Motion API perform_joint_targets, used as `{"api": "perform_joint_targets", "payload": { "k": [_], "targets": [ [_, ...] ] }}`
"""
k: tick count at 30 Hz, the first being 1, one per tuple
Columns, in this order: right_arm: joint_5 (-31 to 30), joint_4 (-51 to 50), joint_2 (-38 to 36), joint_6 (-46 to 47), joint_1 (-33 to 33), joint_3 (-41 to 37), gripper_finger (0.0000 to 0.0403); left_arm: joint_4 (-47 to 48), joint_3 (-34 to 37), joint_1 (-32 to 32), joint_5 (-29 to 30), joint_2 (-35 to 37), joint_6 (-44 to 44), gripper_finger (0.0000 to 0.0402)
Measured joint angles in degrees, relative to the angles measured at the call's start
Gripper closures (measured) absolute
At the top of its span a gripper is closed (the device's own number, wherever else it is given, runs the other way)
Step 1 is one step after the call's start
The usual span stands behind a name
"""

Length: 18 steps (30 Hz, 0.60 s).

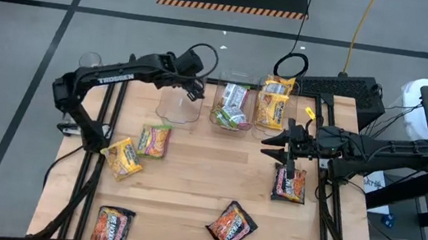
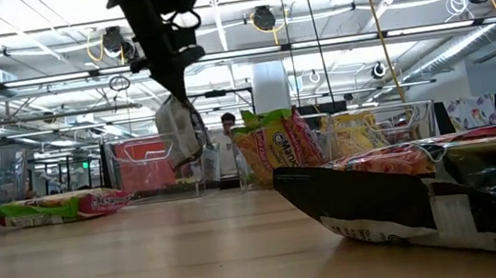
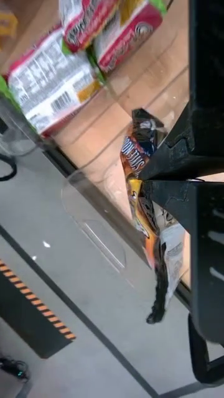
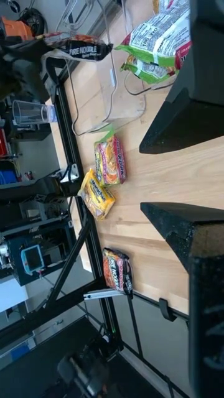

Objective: Sort Maruchan noodles
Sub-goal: Put the black noodle pack into the left transparent bin

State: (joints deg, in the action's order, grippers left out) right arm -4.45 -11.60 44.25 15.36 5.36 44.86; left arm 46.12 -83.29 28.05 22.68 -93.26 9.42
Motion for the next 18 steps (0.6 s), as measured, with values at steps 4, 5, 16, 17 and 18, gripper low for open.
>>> {"api": "perform_joint_targets", "payload": {
  "k": [4,5,16,17,18],
  "targets": [
    [0.01,0.0,0.0,0.0,0.0,0.0,0.0273,-0.11,0.0,1.0,-0.31,-1.73,0.14,0.0402],
    [0.02,0.0,0.0,0.01,0.0,0.0,0.0273,-0.13,0.0,1.12,-0.31,-2.06,0.31,0.0402],
    [0.02,0.0,0.0,0.0,0.0,0.0,0.0273,0.32,0.0,4.16,0.32,-2.9,2.91,0.0402],
    [0.0,0.0,0.0,0.02,0.0,0.0,0.0273,0.36,0.0,4.54,0.32,-2.9,3.11,0.0402],
    [0.0,0.0,0.0,0.02,-0.02,0.0,0.0273,0.36,0.0,4.92,0.37,-2.9,3.12,0.0402]
  ]
}}
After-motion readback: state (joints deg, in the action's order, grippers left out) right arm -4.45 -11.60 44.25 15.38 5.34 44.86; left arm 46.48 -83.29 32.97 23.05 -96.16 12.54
